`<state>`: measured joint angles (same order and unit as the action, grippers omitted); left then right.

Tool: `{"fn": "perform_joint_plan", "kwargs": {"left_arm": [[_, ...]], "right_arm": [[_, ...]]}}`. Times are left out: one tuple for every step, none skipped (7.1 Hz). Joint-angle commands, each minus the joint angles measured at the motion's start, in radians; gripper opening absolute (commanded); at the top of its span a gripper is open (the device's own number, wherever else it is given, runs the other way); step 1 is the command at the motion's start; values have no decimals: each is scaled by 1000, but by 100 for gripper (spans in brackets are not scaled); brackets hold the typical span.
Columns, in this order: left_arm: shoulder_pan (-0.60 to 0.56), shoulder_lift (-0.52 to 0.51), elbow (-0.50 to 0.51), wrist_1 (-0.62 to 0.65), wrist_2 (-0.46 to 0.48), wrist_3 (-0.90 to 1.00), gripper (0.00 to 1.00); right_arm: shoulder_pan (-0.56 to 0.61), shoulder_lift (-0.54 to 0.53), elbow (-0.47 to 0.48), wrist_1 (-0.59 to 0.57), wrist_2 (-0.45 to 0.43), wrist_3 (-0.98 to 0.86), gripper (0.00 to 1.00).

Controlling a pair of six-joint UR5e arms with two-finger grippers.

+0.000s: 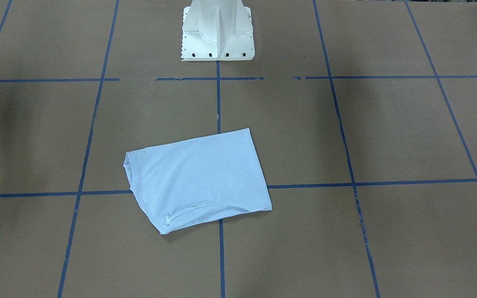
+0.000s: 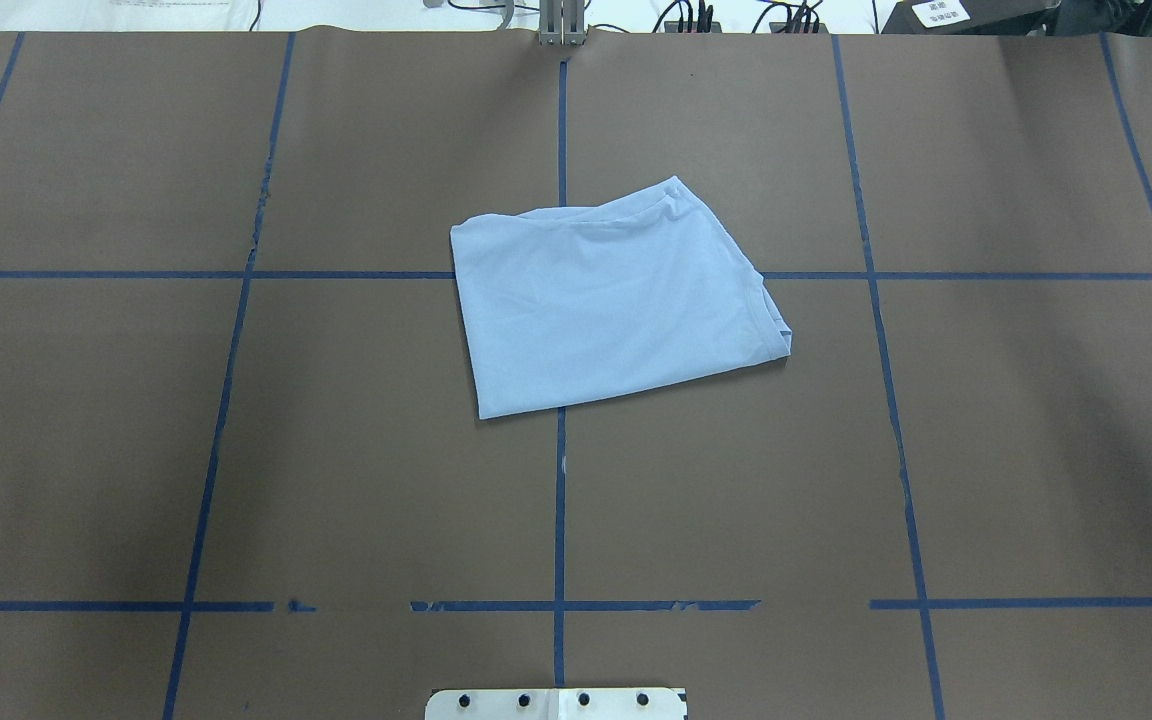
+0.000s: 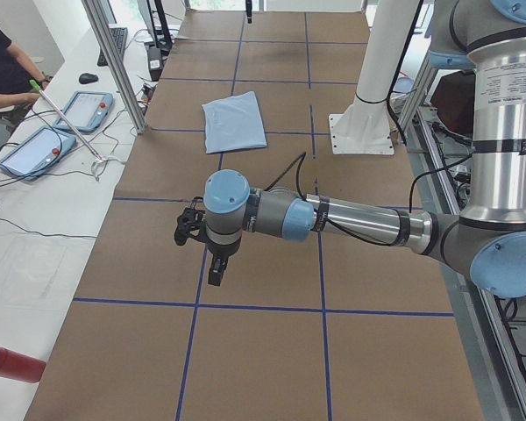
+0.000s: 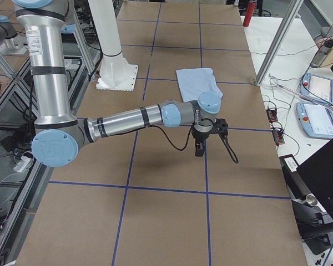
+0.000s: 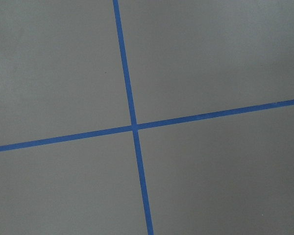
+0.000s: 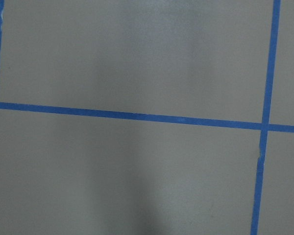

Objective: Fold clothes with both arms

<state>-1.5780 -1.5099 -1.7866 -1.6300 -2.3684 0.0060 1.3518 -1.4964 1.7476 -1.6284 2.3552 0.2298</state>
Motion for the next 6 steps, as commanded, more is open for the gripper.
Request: {"fn": "perform_joint_plan", "kwargs": {"left_arm": [[1, 0, 10, 1, 3, 2, 100], [1, 0, 10, -1, 9, 3, 100], [3, 0, 10, -1, 9, 5, 100], [3, 0, 9, -1, 9, 5, 100], [3, 0, 4, -2, 8, 5, 100], [7, -1, 0, -2, 8, 5, 100]], "right_arm": [[33, -34, -20, 5, 51, -4, 100], [39, -45, -28, 10, 77, -6, 100], [40, -44, -33, 12, 76, -3, 100], [38, -32, -33, 12, 73, 0, 100], [38, -28, -33, 12, 75, 0, 100], [38, -21, -36, 12, 73, 0, 100]]}}
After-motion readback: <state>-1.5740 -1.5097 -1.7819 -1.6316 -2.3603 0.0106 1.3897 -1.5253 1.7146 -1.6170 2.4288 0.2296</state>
